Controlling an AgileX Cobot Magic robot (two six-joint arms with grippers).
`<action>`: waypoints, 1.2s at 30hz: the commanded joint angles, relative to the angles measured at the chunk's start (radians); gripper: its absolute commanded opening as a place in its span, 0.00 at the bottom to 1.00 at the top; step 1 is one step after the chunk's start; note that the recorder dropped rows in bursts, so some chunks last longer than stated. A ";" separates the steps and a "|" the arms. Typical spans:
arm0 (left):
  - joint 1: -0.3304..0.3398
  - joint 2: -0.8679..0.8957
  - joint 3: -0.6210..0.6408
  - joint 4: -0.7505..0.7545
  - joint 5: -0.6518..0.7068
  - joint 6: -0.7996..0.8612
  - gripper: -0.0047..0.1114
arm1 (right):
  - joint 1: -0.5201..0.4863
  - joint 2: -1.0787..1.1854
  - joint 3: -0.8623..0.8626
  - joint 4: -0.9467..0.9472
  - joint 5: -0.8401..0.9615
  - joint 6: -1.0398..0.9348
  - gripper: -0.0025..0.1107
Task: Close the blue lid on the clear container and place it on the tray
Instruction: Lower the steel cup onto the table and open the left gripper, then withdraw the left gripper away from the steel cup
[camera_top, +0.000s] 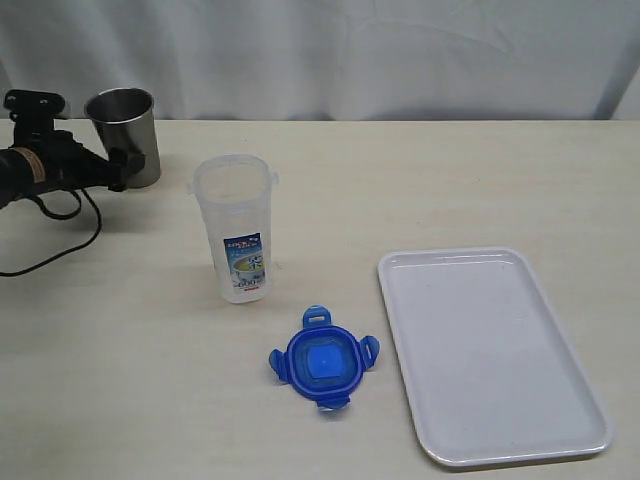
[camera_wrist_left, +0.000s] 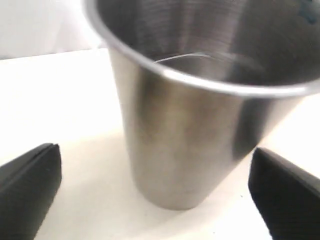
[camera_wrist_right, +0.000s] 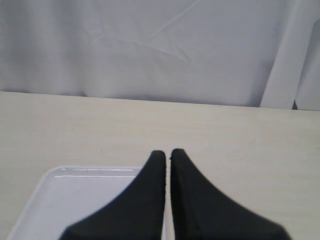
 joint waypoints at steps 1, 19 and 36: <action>0.014 -0.046 0.055 -0.006 -0.034 0.031 0.95 | -0.002 -0.002 0.001 -0.008 -0.006 -0.003 0.06; 0.018 -0.397 0.416 0.045 -0.025 -0.082 0.95 | -0.002 -0.002 0.001 -0.008 -0.006 -0.003 0.06; 0.018 -0.634 0.536 0.632 -0.112 -0.632 0.95 | -0.002 -0.002 0.001 -0.008 -0.006 -0.003 0.06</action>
